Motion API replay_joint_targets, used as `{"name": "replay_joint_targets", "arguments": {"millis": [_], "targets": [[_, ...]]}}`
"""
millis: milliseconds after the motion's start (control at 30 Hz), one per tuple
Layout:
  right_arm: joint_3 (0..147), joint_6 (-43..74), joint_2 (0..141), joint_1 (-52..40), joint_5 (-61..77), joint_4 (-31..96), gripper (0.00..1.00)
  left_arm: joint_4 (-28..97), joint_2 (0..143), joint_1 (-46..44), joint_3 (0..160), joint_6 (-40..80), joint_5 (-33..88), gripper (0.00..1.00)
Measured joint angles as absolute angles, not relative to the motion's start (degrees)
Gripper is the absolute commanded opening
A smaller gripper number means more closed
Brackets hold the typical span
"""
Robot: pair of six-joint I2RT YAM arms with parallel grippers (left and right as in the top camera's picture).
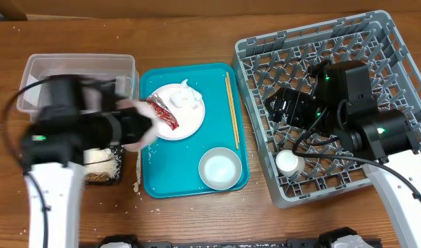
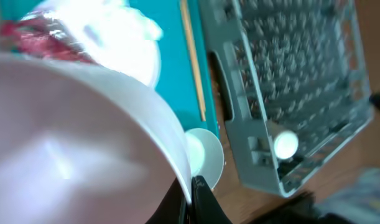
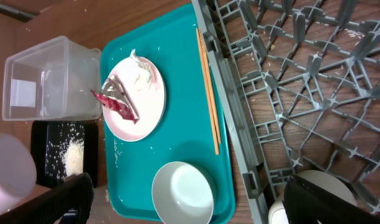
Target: Sort waste into correct bins and load items into the dishwasher
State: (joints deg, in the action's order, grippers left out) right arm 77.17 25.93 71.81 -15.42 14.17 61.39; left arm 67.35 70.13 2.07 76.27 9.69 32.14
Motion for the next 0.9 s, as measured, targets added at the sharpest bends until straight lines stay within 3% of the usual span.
{"name": "replay_joint_targets", "arguments": {"millis": [100,200,367,533,667,733,800,833,867,900], "targets": [[77.2,25.9,71.8,-15.4,14.2,61.4,1.0,54.7,72.6,-18.5,76.4,19.0,19.7,0.07],[77.2,25.9,71.8,-15.4,14.2,61.4,1.0,48.2,78.8,-28.4,76.4,23.5,15.0,0.04],[77.2,25.9,71.8,-15.4,14.2,61.7,1.0,50.2,90.6,-32.8,76.1,28.8,10.6,0.04],[77.2,25.9,71.8,-15.4,14.2,61.7,1.0,64.9,91.0,-32.8,75.9,34.8,1.3,0.04],[77.2,26.0,71.8,-15.4,14.2,61.7,1.0,62.1,90.7,-32.8,69.8,37.6,-1.8,0.07],[77.2,25.9,71.8,-15.4,14.2,61.6,1.0,59.2,90.8,-32.8,64.8,38.3,-1.7,0.2],[77.2,25.9,71.8,-15.4,14.2,61.7,1.0,57.7,91.0,-32.8,62.1,39.4,-1.1,0.43],[77.2,25.8,71.8,-15.4,14.2,61.7,1.0,57.8,91.0,-32.8,62.1,39.3,-1.0,0.56],[77.2,25.8,71.8,-15.4,14.2,61.7,1.0,58.3,91.0,-32.8,62.7,39.6,-0.9,0.81],[77.2,25.8,71.8,-15.4,14.2,61.7,1.0,59.0,91.0,-32.8,63.7,39.6,-0.8,0.89]]}}
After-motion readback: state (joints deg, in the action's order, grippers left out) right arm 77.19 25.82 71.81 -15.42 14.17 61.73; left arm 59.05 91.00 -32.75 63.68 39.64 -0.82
